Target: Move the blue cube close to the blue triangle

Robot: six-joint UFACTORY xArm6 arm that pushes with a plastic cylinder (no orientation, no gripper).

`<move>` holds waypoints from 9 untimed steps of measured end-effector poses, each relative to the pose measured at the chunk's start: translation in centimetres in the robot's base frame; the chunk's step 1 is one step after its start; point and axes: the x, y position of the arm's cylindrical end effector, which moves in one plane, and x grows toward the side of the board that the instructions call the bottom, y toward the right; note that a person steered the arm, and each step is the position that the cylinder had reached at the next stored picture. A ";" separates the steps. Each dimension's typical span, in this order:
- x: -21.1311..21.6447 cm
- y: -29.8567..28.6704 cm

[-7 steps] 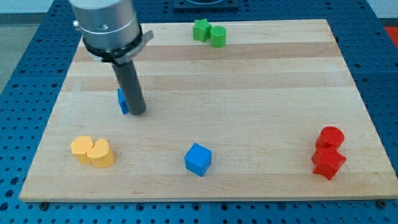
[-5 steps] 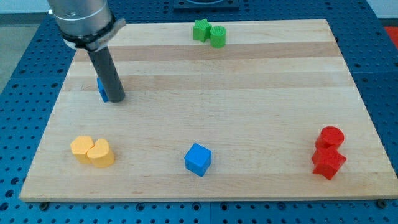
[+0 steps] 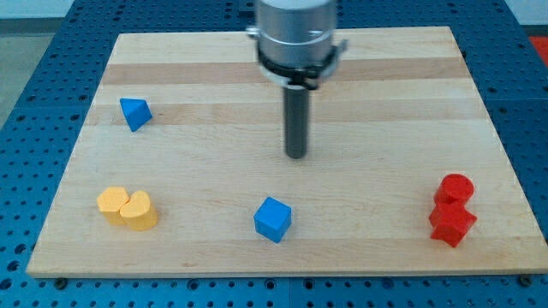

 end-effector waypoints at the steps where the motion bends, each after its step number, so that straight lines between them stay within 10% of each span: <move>1: 1.9 3.5; 5: 11.1 2.5; 9: 9.3 -10.3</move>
